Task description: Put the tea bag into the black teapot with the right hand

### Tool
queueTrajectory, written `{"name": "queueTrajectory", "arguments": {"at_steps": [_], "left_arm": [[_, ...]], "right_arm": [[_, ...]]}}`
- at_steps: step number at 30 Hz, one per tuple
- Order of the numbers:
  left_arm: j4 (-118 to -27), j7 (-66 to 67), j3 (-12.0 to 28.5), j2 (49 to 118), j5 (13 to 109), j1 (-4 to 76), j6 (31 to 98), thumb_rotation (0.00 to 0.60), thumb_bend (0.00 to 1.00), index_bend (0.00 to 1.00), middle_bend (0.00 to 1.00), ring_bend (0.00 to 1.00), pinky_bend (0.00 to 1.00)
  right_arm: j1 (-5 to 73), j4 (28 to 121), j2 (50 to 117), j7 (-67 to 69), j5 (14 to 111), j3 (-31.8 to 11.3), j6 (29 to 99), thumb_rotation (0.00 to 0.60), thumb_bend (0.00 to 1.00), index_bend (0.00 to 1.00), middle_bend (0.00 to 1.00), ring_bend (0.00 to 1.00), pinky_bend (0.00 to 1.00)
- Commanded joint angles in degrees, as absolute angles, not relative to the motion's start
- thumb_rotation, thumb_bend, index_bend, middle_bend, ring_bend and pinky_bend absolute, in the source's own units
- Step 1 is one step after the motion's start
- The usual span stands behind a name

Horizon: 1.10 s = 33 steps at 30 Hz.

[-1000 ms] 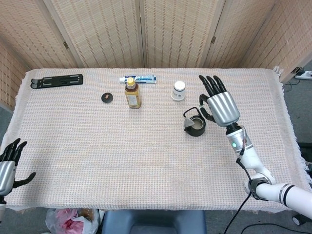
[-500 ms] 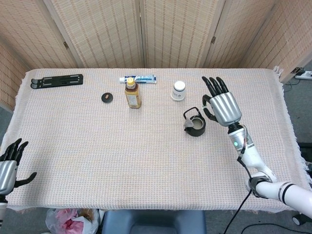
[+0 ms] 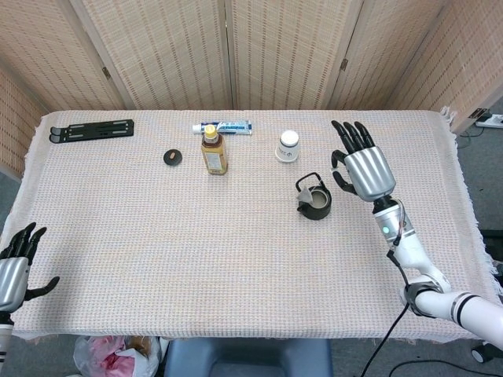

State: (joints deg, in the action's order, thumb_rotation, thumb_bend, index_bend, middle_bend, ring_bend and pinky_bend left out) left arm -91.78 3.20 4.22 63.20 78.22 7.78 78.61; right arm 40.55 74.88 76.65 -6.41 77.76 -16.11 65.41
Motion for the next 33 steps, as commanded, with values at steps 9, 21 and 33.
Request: {"name": "queueTrajectory", "arguments": {"at_steps": [9,21,33], "left_arm": [[-91.79,4.08,4.21,63.7,77.74,8.15,78.05,0.6,0.26,0.0,0.0,0.03,0.25],[-91.51,3.73,4.35,63.59,77.07,8.51,77.27,0.6,0.26,0.0,0.0,0.03,0.25],[-91.35,3.25,4.42,63.39,76.77,8.51,77.22,0.6,0.26,0.0,0.0,0.03,0.25]], "right_arm": [[39.98,72.29,76.63,-5.6,77.08,-14.91,64.26,0.6,0.32,0.57,0.0,0.0,0.0],[40.84,70.72,77.78,-2.95,77.89,-15.06,64.38,0.6,0.32,0.57,0.0,0.0,0.0],[41.57,67.42,79.55,-2.95,78.21,-13.92,63.09,0.6,0.32,0.57,0.0,0.0,0.0]]}}
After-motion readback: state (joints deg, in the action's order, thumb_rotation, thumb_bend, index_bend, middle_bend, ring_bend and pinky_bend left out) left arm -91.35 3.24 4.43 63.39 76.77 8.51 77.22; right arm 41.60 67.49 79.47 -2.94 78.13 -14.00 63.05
